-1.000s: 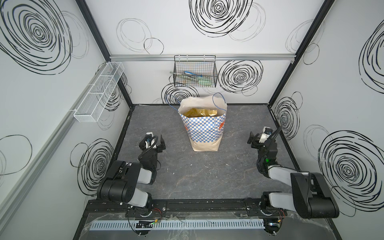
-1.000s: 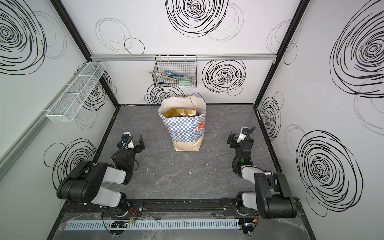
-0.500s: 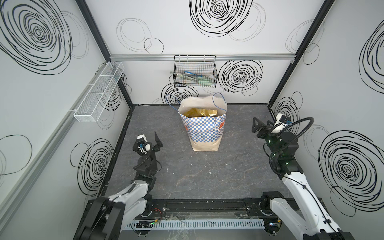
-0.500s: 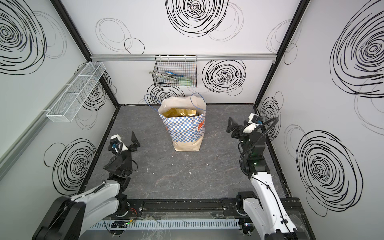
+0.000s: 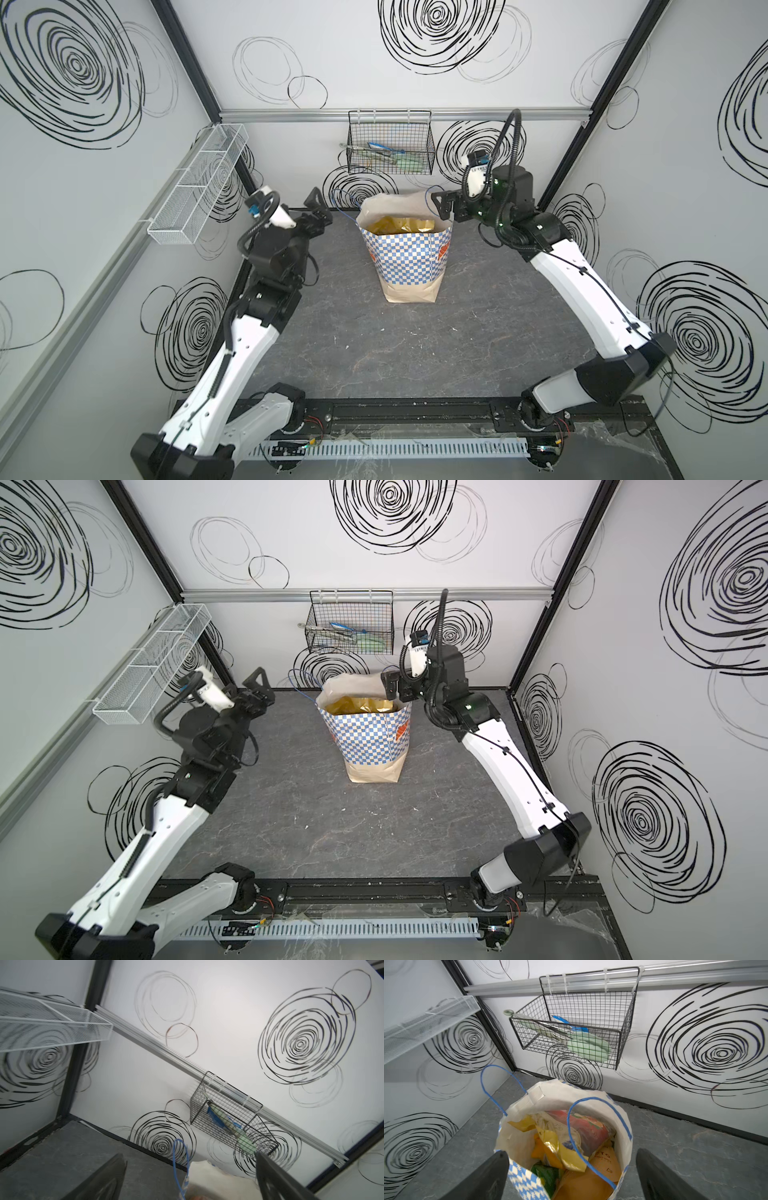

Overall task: Take the snacks out of the paper bag
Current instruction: 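Raise both grippers to the bag rim, left gripper pinching the rim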

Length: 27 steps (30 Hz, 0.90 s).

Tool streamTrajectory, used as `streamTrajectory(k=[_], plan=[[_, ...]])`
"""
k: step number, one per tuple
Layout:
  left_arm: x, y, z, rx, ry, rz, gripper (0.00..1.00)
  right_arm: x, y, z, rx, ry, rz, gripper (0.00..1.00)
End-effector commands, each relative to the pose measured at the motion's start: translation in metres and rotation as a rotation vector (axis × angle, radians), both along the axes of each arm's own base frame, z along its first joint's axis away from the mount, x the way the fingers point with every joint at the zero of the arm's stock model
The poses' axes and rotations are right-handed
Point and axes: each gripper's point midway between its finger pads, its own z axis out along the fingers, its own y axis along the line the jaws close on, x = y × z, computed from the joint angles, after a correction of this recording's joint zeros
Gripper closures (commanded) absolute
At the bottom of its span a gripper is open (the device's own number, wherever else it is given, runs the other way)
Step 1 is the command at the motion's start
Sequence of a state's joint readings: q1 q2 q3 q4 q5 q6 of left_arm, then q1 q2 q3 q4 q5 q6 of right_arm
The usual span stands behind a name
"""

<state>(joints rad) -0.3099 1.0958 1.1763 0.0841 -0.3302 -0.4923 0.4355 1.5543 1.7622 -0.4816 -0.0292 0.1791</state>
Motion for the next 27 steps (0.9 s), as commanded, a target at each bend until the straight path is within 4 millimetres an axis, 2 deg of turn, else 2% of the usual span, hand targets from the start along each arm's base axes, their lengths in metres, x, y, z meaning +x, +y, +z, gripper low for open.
streamTrajectory(k=[1,4,7,11,14,17,19,21,23,27], plan=[[0.024,-0.035,-0.031,0.145,0.196,-0.102,0.01,0.011,-0.019,-0.024,-0.148,0.075,-0.090,0.00],[0.056,-0.054,-0.042,0.213,0.294,-0.161,0.01,0.031,-0.026,-0.042,-0.156,0.130,-0.114,0.00],[0.088,-0.066,-0.062,0.260,0.387,-0.196,0.03,0.044,-0.030,-0.062,-0.123,0.175,-0.103,0.00],[0.124,-0.073,-0.102,0.264,0.516,-0.254,0.04,0.052,-0.041,-0.089,-0.091,0.231,-0.091,0.00],[0.143,-0.072,-0.139,0.249,0.632,-0.291,0.04,0.055,-0.051,-0.114,-0.044,0.288,-0.093,0.05],[0.154,-0.066,-0.168,0.250,0.713,-0.284,0.00,0.054,-0.055,-0.135,-0.014,0.333,-0.100,0.11],[0.159,-0.066,-0.186,0.218,0.740,-0.310,0.04,0.053,-0.057,-0.144,-0.002,0.348,-0.109,0.13],[0.160,-0.075,-0.204,0.179,0.765,-0.384,0.10,0.051,-0.053,-0.149,0.007,0.355,-0.089,0.21],[0.159,-0.084,-0.217,0.148,0.789,-0.441,0.20,0.049,-0.054,-0.152,0.019,0.351,-0.092,0.27],[0.154,-0.096,-0.225,0.118,0.787,-0.502,0.42,0.045,-0.051,-0.153,0.073,0.346,-0.069,0.50]])
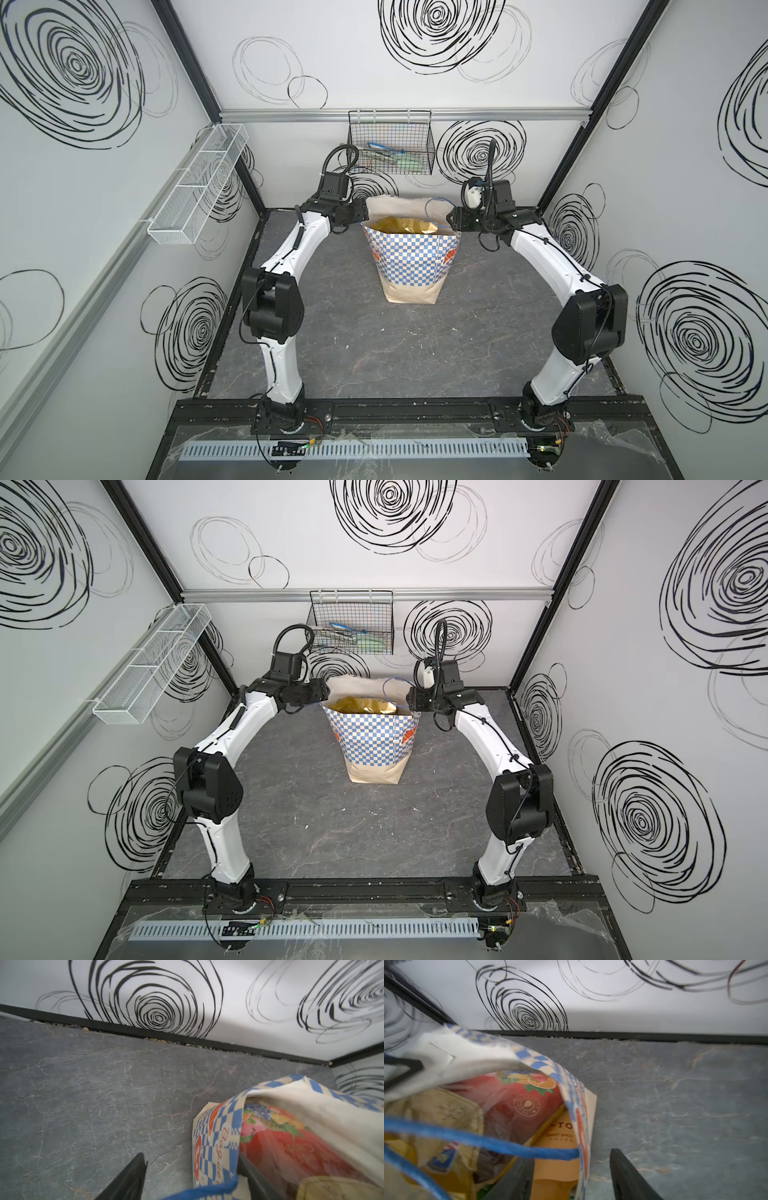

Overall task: Take the snacks out of the paper bag
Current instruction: 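Raise both grippers to the bag rim, left gripper pinching the rim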

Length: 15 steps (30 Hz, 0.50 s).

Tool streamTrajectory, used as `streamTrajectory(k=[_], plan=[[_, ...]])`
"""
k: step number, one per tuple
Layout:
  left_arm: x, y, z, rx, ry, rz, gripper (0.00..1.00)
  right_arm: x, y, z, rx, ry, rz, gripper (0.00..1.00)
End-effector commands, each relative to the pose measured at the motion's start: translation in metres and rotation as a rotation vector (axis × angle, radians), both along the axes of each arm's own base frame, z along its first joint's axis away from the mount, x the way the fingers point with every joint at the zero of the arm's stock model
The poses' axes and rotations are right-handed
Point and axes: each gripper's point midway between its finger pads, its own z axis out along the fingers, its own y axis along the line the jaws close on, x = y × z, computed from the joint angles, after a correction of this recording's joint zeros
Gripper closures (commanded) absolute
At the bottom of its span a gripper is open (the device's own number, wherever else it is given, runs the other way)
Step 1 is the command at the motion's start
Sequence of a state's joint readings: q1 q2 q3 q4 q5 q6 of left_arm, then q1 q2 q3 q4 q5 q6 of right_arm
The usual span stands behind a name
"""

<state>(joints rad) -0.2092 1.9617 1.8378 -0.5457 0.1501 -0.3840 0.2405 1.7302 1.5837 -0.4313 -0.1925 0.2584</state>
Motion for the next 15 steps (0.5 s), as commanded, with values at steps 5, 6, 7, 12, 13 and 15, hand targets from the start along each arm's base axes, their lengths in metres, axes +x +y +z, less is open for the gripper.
streamTrajectory(k=[5,6,7,12,13,15], plan=[[-0.014,-0.022,0.017,-0.109,-0.032,-0.102,0.74,-0.018,0.012,0.011,0.099,-0.017,0.053,0.71],[-0.017,-0.025,0.023,-0.124,-0.048,-0.117,0.81,-0.020,0.014,0.013,0.114,-0.018,0.062,0.75],[-0.020,-0.027,0.031,-0.138,-0.069,-0.133,0.90,-0.023,0.020,0.017,0.138,-0.021,0.083,0.80],[-0.039,-0.026,0.073,-0.180,-0.152,-0.162,1.00,-0.039,0.039,0.040,0.238,-0.043,0.128,0.86],[-0.045,-0.027,0.083,-0.189,-0.173,-0.166,1.00,-0.043,0.043,0.045,0.256,-0.052,0.132,0.87],[-0.056,-0.026,0.099,-0.204,-0.205,-0.172,1.00,-0.054,0.053,0.053,0.288,-0.067,0.146,0.90]])
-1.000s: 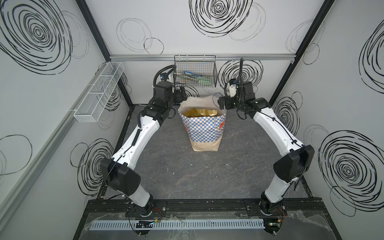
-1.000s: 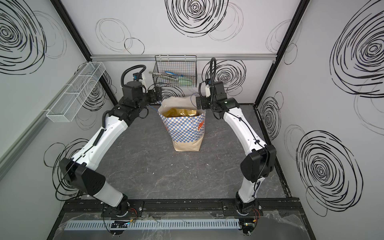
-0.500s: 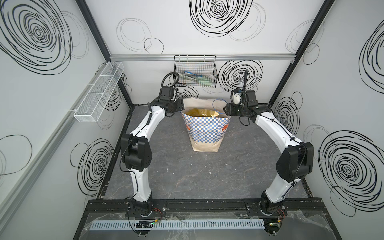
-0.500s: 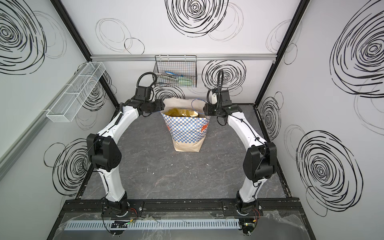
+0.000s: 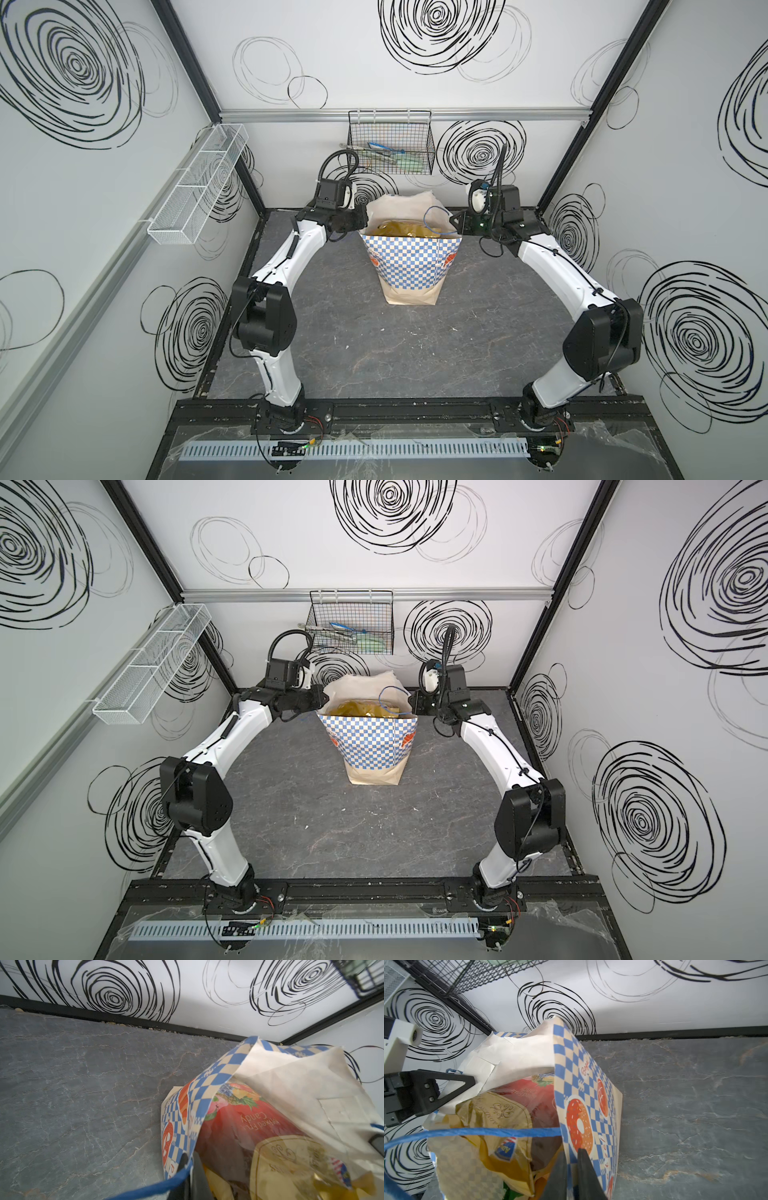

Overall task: Take the snacks out of the paper bag
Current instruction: 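Raise both grippers to the bag rim, left gripper pinching the rim, then hold the bag rim with the left gripper while the right reaches inside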

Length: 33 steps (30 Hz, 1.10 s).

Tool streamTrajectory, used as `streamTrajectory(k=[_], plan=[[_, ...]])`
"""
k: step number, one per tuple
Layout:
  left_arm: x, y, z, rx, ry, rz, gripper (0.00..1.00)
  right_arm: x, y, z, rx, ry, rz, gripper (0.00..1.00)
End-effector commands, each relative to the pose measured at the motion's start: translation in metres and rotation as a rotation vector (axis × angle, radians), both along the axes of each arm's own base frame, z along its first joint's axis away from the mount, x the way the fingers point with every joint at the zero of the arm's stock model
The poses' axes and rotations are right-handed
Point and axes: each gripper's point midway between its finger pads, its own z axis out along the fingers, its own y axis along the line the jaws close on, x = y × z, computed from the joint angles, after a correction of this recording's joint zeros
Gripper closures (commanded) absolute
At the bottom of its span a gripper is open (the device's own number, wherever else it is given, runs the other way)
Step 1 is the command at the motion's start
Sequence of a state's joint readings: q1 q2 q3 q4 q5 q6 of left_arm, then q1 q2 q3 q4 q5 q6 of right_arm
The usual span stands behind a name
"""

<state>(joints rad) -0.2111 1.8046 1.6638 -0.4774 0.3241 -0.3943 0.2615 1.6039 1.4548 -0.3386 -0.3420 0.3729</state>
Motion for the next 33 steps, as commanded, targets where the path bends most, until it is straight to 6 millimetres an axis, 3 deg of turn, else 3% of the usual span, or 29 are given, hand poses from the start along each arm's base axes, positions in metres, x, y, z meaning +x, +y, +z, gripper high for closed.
streamTrajectory(k=[1,5,11,14,17,19,25,29,32,33], plan=[[-0.022,-0.004,0.084,-0.092,-0.190,-0.038,1.00,-0.027,0.030,0.033,0.110,-0.048,0.071,0.90],[-0.053,-0.004,0.095,-0.095,-0.207,-0.058,1.00,-0.051,0.041,0.044,0.127,-0.061,0.076,0.90],[-0.097,-0.003,0.072,-0.083,-0.164,-0.084,1.00,-0.092,0.040,0.042,0.174,-0.072,0.059,0.88],[-0.111,-0.004,0.062,-0.063,-0.157,-0.090,0.98,-0.099,0.029,0.033,0.158,-0.079,0.018,0.83],[-0.109,0.003,0.055,-0.042,-0.170,-0.062,0.84,-0.102,0.026,0.028,0.146,-0.065,0.012,0.73],[-0.104,0.008,0.056,-0.023,-0.184,-0.052,0.75,-0.102,0.023,0.037,0.141,-0.088,0.004,0.63],[-0.082,0.020,0.059,-0.016,-0.229,-0.021,0.78,-0.104,0.011,0.083,0.085,-0.193,-0.020,0.48],[-0.069,0.024,0.059,-0.003,-0.235,0.003,0.73,-0.111,0.029,0.112,0.047,-0.251,0.061,0.42],[-0.064,0.038,0.067,0.065,-0.270,0.065,0.48,-0.120,0.060,0.125,-0.008,-0.263,0.195,0.38],[-0.063,0.045,0.071,0.091,-0.285,0.093,0.44,-0.122,0.071,0.126,-0.038,-0.261,0.235,0.37]])
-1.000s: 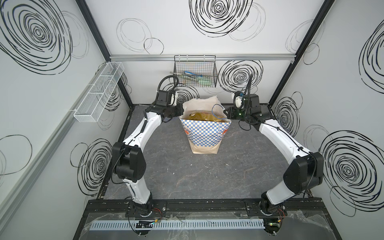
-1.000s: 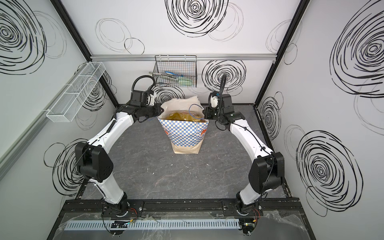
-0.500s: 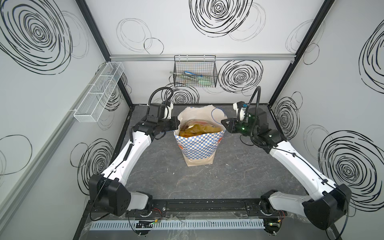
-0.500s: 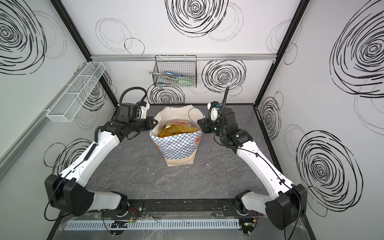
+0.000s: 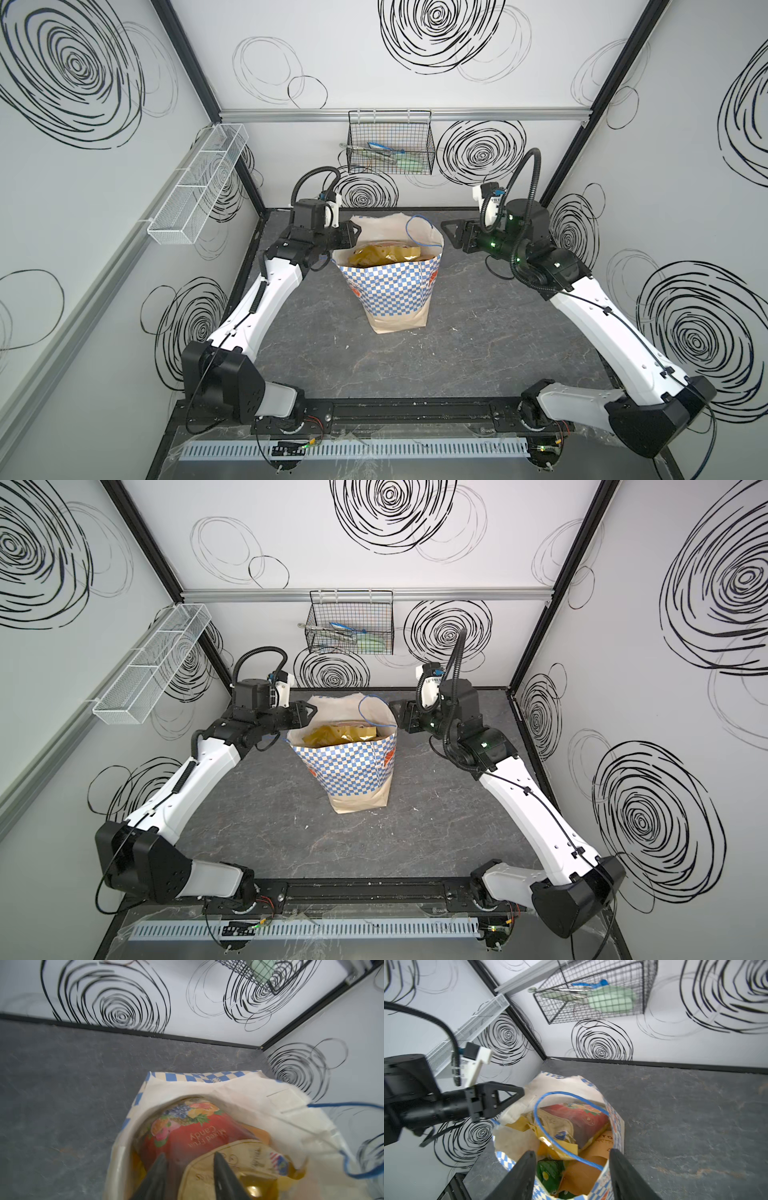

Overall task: Take the snacks out of the paper bag
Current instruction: 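Hold the bag rim with the left gripper while the right reaches inside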

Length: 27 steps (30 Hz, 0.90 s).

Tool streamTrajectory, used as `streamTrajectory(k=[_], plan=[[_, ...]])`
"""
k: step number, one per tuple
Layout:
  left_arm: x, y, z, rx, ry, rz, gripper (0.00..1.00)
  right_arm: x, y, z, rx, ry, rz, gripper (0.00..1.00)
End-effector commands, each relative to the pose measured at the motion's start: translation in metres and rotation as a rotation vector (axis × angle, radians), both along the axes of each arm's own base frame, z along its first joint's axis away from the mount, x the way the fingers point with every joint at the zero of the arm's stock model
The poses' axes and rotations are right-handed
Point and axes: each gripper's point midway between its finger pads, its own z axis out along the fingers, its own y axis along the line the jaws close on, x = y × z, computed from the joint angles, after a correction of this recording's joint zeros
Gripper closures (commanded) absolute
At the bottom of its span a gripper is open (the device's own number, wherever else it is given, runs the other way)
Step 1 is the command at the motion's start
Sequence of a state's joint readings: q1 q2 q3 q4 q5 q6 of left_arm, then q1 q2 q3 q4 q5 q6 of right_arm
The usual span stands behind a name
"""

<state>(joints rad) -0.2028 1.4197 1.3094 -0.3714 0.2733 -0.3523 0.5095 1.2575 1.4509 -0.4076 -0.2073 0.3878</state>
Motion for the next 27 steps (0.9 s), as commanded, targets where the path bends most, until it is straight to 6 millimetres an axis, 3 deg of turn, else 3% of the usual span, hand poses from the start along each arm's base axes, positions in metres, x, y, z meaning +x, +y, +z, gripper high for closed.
streamTrajectory(k=[1,3,8,11,18,24,27], plan=[[0.012,0.024,0.039,0.082,-0.145,0.103,0.40,-0.011,0.035,-0.006,-0.163,0.000,0.144,0.36],[0.008,0.035,0.051,0.107,-0.184,0.135,0.31,-0.015,0.056,-0.008,-0.262,-0.010,0.216,0.34],[-0.021,0.043,0.091,0.124,-0.316,0.113,0.23,-0.012,0.095,-0.018,-0.409,-0.015,0.341,0.30],[-0.041,0.045,0.100,0.175,-0.363,0.077,0.18,-0.006,0.119,-0.033,-0.488,0.009,0.400,0.29],[-0.068,0.082,0.058,0.255,-0.278,0.148,0.15,0.013,0.153,-0.079,-0.602,0.065,0.454,0.25],[-0.076,0.064,0.041,0.250,-0.285,0.050,0.03,0.038,0.149,-0.121,-0.723,0.120,0.371,0.22],[-0.078,0.062,0.034,0.272,-0.274,0.044,0.00,0.041,0.148,-0.136,-0.752,0.146,0.370,0.21]])
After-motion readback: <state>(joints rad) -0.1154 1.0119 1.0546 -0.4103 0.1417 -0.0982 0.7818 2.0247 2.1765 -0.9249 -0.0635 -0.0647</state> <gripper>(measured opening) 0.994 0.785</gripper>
